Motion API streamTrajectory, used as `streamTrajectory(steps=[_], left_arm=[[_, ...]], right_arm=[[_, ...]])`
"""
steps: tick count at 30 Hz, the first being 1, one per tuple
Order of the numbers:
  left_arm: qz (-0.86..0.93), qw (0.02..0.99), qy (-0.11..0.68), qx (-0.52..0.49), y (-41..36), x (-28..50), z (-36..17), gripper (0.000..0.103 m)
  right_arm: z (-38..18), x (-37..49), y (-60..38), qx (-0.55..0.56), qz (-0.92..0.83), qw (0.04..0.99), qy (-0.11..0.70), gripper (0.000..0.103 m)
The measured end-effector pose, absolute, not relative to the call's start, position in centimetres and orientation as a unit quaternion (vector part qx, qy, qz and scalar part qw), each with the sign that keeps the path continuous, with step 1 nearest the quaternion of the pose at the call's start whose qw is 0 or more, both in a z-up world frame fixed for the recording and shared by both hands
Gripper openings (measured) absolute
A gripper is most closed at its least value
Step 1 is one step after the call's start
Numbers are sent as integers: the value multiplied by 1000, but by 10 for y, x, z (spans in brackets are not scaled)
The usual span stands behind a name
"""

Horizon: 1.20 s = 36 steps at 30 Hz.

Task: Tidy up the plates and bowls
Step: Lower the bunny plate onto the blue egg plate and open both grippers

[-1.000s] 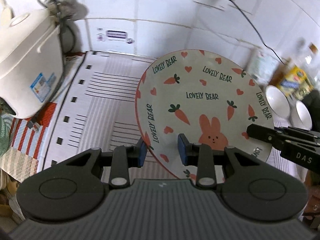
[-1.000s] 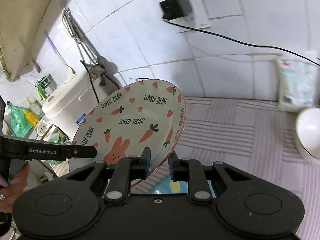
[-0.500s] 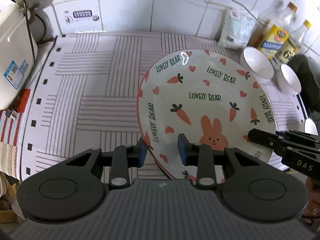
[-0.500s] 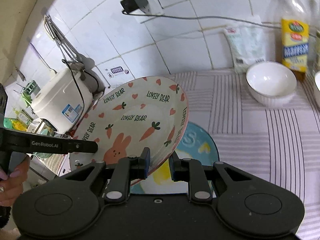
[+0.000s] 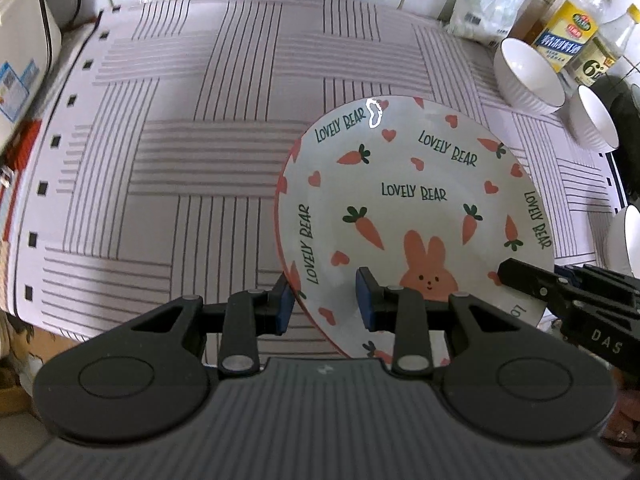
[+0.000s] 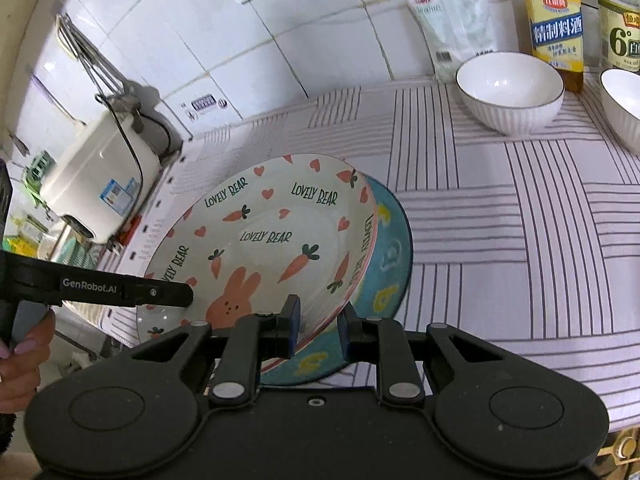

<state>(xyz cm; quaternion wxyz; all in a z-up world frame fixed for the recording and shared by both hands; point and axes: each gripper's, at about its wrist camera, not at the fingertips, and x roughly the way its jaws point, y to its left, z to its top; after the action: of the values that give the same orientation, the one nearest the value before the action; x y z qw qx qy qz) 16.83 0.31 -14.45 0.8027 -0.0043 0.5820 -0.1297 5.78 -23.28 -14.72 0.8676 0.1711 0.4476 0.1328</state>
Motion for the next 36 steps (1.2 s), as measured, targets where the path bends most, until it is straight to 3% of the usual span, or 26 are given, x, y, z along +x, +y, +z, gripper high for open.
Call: streamTrajectory(steps=[21,24,29,36], left_arm=[[-129,777,616,-15,-6,168,-165,32],[-124,778,616,-5,-8,167,-164,32],[-123,768,628,9,-14,170,-167,32],[-123,774,621,35,-21,164,-164,32]], right_arm=[[-141,74,-211,83,85,855,504,25],[-141,80,-206,88,57,842,530,27],[-141,82,-179,11,25,837,546,41],[-151,77,-174,-17,-1,842,539,43]])
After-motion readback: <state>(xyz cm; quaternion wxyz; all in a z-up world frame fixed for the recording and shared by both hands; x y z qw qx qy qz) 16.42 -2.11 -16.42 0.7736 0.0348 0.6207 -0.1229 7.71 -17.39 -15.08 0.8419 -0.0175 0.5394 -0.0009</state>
